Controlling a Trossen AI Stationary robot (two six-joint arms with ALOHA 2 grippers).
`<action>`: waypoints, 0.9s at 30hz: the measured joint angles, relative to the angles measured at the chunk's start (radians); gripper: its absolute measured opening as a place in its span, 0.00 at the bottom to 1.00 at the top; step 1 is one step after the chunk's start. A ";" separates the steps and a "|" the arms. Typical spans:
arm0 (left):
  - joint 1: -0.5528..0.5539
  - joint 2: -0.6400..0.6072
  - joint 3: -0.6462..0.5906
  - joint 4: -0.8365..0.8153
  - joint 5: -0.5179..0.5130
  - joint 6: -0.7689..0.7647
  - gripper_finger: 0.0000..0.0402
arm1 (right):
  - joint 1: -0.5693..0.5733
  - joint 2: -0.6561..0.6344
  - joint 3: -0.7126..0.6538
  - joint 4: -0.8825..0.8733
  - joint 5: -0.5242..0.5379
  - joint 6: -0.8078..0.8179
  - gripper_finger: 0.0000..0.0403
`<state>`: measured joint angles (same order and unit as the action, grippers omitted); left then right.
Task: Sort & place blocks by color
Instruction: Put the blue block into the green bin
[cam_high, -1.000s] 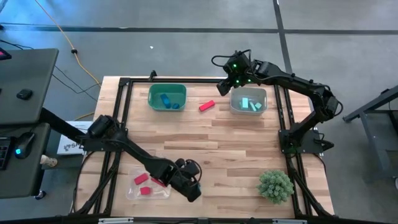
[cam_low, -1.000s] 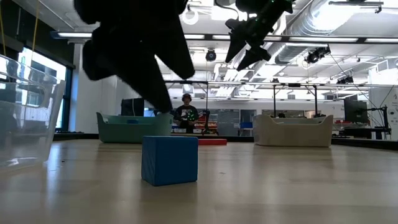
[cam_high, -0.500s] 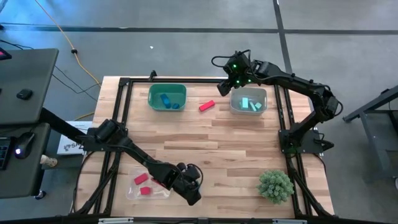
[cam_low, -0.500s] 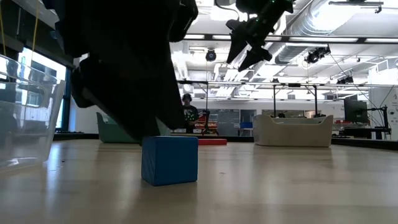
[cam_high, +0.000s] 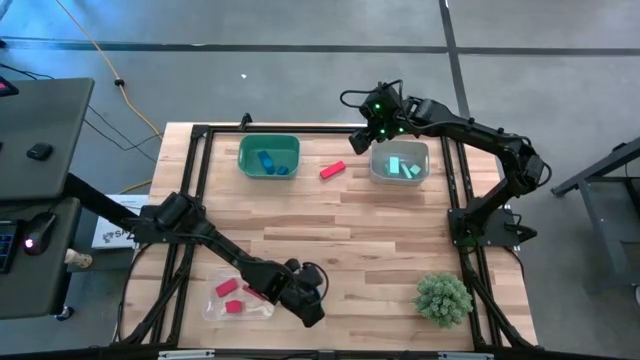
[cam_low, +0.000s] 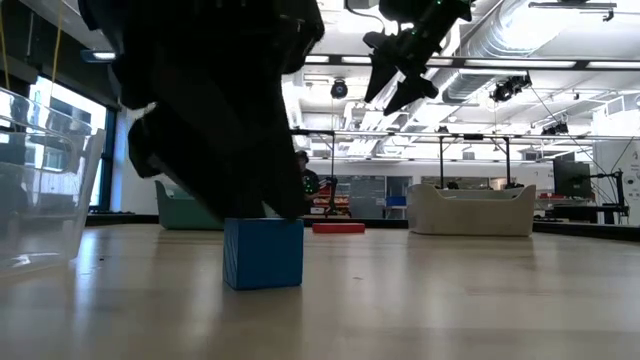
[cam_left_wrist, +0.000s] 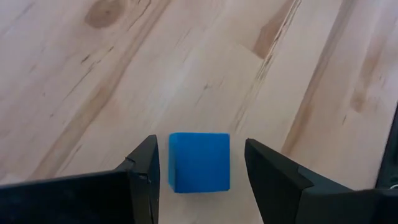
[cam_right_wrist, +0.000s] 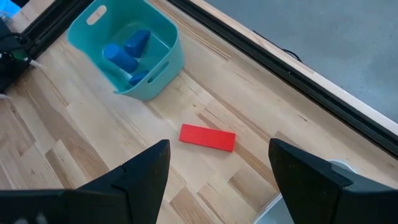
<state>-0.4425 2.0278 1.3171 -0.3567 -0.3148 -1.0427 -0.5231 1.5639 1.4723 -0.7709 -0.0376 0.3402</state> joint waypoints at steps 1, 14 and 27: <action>0.003 0.006 0.000 0.001 0.003 0.005 0.39 | 0.000 0.000 0.000 0.000 0.000 0.000 0.66; 0.010 0.029 0.001 -0.034 0.004 0.051 0.39 | 0.000 0.000 0.000 0.003 0.002 0.000 0.66; 0.011 0.030 0.000 -0.033 -0.007 0.092 0.12 | 0.000 0.000 0.000 0.004 0.001 0.000 0.66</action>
<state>-0.4316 2.0580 1.3174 -0.3899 -0.3220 -0.9504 -0.5228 1.5639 1.4723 -0.7673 -0.0368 0.3405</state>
